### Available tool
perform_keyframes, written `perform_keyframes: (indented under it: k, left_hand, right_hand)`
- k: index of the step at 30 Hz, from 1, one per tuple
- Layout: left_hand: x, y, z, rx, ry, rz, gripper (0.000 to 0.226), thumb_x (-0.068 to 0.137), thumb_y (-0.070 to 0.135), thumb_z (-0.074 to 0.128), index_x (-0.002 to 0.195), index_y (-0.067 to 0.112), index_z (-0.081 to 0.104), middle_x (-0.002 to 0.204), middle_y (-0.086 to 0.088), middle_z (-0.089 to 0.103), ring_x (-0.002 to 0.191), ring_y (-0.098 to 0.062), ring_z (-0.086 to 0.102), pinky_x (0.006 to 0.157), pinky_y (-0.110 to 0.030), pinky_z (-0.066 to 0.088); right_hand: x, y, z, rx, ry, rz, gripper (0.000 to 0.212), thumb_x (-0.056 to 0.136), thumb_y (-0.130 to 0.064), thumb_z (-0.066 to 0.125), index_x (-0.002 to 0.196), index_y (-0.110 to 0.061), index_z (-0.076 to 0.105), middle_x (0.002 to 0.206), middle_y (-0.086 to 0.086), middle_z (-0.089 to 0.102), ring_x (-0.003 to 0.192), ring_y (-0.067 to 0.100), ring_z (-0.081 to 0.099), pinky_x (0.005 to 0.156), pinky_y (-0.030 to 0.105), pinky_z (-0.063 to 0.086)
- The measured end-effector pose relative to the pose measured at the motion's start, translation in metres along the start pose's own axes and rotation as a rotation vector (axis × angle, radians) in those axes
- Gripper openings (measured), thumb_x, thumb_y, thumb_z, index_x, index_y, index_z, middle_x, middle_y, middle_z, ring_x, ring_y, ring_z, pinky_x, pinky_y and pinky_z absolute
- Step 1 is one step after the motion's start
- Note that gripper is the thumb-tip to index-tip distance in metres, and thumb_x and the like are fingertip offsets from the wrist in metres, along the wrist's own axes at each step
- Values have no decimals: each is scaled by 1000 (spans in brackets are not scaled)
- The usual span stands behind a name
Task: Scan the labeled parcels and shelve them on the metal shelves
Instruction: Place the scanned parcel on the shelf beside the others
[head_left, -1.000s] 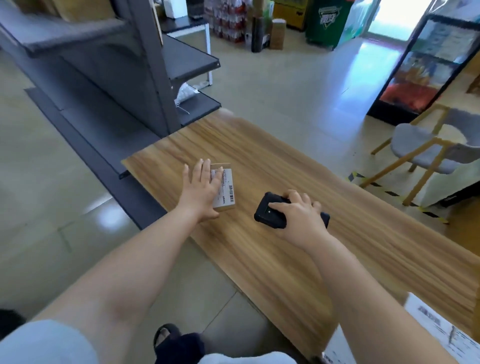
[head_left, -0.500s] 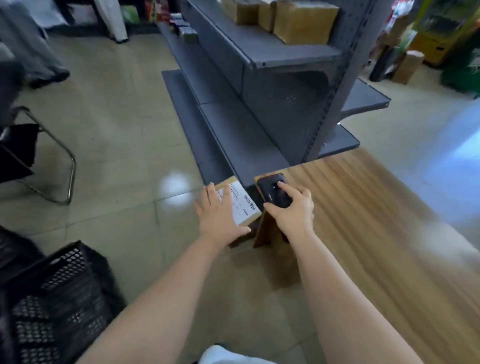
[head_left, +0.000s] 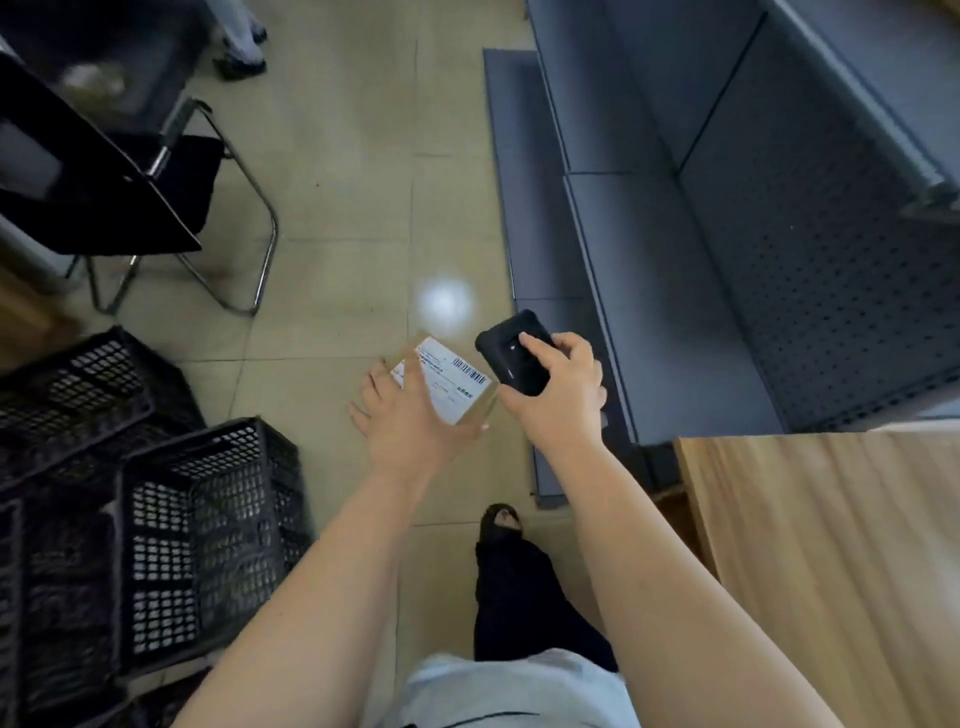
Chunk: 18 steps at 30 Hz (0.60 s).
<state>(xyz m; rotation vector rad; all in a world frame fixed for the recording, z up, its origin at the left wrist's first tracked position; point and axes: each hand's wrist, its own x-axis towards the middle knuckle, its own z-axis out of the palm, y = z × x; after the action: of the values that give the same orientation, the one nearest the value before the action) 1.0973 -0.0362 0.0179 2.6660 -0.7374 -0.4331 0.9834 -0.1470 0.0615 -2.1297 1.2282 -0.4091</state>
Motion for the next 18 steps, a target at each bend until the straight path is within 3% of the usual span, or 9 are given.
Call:
perform_keyframes:
  k: [7, 18]
  left_hand:
    - [169, 44, -50, -6, 121, -103, 125, 58, 76, 76, 155, 23, 17, 158, -21, 15, 148, -34, 6, 119, -60, 6]
    - [423, 50, -102, -27, 192, -215, 128, 56, 79, 75, 156, 25, 16, 159, -20, 15, 149, -33, 7, 119, -61, 4]
  right_hand:
    - [184, -46, 22, 55, -21, -74, 62, 75, -33, 75, 135, -35, 57, 138, -3, 39, 122, 23, 39, 102, 36, 29]
    - [436, -142, 100, 18, -28, -181, 58, 74, -28, 74, 131, -32, 60, 142, 0, 41, 124, 28, 38, 108, 42, 28]
